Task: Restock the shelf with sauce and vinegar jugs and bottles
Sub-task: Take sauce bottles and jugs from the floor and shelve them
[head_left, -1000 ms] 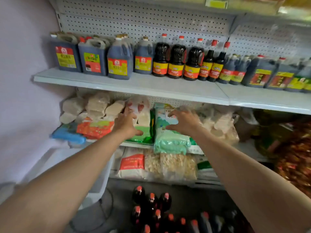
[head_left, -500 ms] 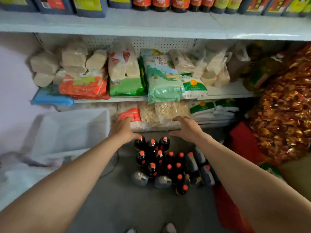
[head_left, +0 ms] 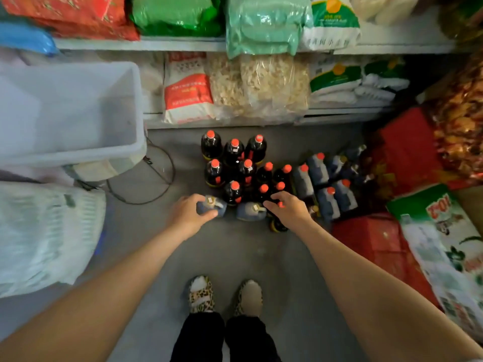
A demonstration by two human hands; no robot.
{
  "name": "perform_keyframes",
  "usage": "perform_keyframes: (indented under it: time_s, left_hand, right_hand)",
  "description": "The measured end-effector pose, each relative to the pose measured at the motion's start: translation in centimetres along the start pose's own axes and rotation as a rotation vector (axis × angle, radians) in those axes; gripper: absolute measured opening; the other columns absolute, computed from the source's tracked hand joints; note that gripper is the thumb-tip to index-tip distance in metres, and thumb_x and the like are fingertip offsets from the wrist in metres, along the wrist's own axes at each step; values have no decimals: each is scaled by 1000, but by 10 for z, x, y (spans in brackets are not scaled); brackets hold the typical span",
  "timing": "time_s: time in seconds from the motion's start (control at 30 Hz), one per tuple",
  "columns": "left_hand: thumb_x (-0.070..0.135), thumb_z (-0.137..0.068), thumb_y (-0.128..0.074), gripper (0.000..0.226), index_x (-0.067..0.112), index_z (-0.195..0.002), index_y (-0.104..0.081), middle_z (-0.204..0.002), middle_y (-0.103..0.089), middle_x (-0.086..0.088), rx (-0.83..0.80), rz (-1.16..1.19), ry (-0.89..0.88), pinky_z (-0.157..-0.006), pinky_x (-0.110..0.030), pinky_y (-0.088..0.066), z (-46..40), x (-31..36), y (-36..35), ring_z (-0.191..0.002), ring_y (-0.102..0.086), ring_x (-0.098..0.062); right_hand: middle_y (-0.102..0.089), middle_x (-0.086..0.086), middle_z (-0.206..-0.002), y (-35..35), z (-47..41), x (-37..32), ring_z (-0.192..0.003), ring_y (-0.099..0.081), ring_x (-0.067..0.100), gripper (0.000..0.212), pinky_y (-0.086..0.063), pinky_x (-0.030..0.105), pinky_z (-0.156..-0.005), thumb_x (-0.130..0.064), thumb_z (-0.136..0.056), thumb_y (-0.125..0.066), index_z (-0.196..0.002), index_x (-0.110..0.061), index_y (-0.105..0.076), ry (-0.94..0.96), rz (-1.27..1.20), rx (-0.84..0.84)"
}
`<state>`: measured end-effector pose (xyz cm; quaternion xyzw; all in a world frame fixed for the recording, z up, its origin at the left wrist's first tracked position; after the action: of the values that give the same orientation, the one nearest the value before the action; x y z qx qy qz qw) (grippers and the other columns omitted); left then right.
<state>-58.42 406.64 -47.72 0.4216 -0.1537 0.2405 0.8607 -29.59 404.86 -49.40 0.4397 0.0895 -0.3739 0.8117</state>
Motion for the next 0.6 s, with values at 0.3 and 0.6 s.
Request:
perform_keyframes:
  time_s: [0.3, 0.6]
  left_hand:
    - [63, -84, -63, 54, 31, -128, -60, -134, -61, -1, -106, 232, 20, -103, -43, -46, -131, -55, -197, -119, -59, -23]
    - [53, -91, -62, 59, 40, -146, -43, -149, -48, 4, -93, 175, -267, -102, -24, -35, -291, -74, -326, -137, -44, -16]
  right_hand:
    - [-67, 8, -127, -118, -102, 140, -117, -61, 24, 48, -42, 26, -86, -43, -95, -65, -132, -14, -59, -62, -139, 35]
    - [-49, 4, -150, -222, -228, 228, -139, -44, 18, 62, -36, 25, -108, -47, -99, -54, -151, -16, -39, 32, -441, 257]
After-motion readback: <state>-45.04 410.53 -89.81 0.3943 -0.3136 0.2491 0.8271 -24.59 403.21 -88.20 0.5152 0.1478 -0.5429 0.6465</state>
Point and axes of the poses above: each hand's wrist, its own z-axis away from the middle knuckle, its own y-axis out of the back of the hand, x = y × z, the point moved 10 cm from there along -z, towards the middle knuckle
